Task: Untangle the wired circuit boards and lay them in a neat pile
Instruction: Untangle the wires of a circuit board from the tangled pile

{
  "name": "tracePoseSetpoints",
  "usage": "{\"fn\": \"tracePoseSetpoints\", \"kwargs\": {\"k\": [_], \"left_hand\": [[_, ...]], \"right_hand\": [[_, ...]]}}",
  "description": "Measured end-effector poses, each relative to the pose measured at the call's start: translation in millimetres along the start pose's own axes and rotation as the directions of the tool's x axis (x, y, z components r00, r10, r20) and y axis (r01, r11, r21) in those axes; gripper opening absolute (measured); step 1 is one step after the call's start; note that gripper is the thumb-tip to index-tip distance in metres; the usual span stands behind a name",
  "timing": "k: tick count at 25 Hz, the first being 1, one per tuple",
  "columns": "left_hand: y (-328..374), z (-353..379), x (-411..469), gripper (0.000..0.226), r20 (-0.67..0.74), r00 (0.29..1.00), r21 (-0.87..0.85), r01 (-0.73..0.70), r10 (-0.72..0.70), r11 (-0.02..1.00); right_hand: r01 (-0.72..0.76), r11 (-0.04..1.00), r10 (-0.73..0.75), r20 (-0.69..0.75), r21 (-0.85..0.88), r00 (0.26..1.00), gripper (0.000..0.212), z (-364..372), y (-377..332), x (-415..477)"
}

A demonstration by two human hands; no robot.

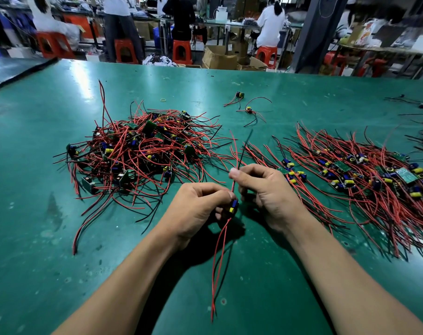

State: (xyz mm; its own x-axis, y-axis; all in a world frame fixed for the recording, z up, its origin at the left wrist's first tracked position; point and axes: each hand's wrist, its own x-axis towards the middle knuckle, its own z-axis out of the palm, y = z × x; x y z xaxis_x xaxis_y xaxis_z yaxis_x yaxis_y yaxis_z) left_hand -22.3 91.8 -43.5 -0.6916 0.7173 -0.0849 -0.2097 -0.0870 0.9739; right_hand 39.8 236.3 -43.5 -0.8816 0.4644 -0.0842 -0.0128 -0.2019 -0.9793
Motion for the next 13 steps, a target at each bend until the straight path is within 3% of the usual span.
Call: {"fn": "tracePoseSetpoints", "kwargs": {"k": [4, 7, 13], "left_hand": [[1.5, -0.1, -0.9, 0.014, 0.055, 0.998, 0.109, -0.001, -0.005, 0.994], [2.9, -0.9, -1.4, 0.017, 0.051, 0.998, 0.069, 0.020, -0.023, 0.997], [2.1, 0.8, -0.5, 0.020, 0.001, 1.000, 0.003, 0.006, -0.006, 1.000]], "right_hand": [[0.024, 0.999, -0.015, -0.187, 0.045, 0.982, 0.015, -1.5, 0.8, 5.9], [0.125, 0.990, -0.108, -0.210, 0.070, 0.972, 0.014, 2.1, 0.6, 7.0], [0.136, 0.988, -0.106, -0.313, 0.076, 0.944, 0.027, 1.6, 0.0, 6.9]]}}
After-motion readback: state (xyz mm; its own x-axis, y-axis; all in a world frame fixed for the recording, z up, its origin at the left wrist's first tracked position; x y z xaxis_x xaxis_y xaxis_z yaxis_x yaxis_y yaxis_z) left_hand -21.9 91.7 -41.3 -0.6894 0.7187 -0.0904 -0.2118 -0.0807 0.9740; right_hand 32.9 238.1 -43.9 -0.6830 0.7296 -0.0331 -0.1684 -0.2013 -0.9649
